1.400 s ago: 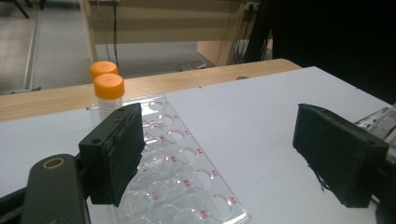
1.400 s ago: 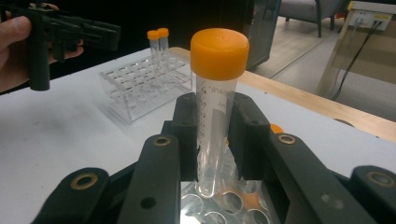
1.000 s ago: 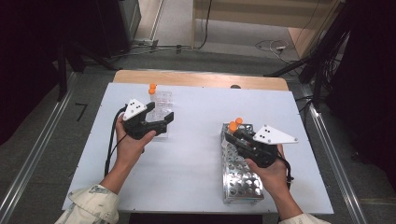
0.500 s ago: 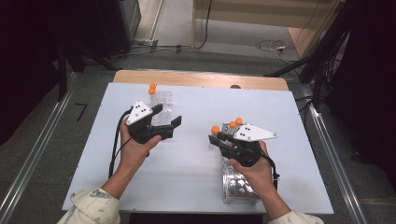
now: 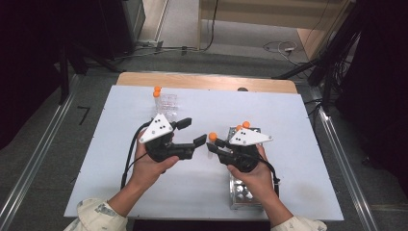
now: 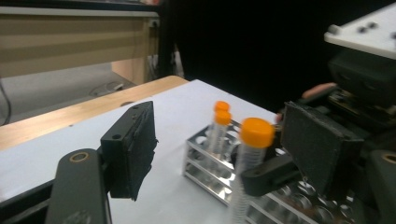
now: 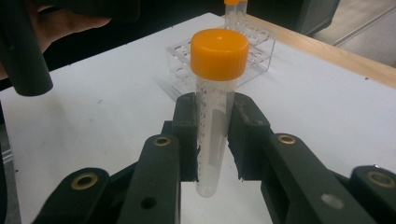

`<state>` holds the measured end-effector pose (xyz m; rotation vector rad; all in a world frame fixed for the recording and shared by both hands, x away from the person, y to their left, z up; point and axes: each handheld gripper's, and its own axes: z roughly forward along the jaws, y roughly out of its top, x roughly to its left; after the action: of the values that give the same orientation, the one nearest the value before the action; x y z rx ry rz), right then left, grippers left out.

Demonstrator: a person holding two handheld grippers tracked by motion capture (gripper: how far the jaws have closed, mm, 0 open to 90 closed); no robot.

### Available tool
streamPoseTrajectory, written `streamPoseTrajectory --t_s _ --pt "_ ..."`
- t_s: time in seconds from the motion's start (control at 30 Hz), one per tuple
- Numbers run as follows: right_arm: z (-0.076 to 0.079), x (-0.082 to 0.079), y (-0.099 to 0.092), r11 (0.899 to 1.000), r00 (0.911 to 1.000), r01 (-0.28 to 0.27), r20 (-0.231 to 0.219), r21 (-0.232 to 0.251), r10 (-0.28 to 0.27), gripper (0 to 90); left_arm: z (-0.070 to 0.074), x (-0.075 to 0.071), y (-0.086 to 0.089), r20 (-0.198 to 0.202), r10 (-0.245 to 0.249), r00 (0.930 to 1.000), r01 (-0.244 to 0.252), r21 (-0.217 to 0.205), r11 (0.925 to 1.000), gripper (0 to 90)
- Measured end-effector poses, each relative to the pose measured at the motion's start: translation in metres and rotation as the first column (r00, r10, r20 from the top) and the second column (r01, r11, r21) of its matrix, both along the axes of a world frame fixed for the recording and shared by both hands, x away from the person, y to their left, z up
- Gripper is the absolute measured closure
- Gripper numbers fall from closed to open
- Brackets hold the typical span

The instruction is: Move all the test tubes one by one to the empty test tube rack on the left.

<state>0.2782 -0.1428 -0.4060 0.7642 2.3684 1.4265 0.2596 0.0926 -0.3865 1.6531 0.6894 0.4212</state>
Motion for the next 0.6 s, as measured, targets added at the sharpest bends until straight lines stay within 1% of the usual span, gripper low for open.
streamPoseTrajectory --t_s 0.1,0.17,0.27,0.37,0.47,0.6 --pt "0.0 -0.001 0.001 1.0 1.0 -0.008 0.0 -0.002 0.008 71.6 -0.003 -0.001 -0.007 -0.011 -0.031 0.9995 0.031 0.017 0.9994 31.1" --pt "0.0 -0.002 0.002 1.0 0.9999 -0.015 0.001 -0.003 0.015 71.6 -0.006 -0.001 -0.009 -0.02 -0.038 0.9991 0.039 0.018 0.9991 34.4" --pt "-0.001 -0.003 0.005 1.0 0.9997 -0.024 -0.002 -0.006 0.024 71.6 -0.008 0.0 -0.011 -0.018 -0.046 0.9988 0.046 0.024 0.9986 39.5" --pt "-0.001 -0.004 0.007 0.999 0.9994 -0.035 0.0 -0.012 0.035 71.6 -0.01 0.0 -0.012 -0.025 -0.058 0.998 0.059 0.028 0.9979 43.9" --pt "-0.002 -0.006 0.009 0.999 0.999 -0.045 0.001 -0.015 0.045 71.6 -0.011 0.001 -0.012 -0.03 -0.07 0.9971 0.07 0.028 0.9971 50.7" --pt "-0.001 -0.007 0.011 0.998 0.9986 -0.054 0.001 -0.013 0.054 71.6 -0.013 0.001 -0.013 -0.031 -0.084 0.996 0.085 0.039 0.9956 57.9"
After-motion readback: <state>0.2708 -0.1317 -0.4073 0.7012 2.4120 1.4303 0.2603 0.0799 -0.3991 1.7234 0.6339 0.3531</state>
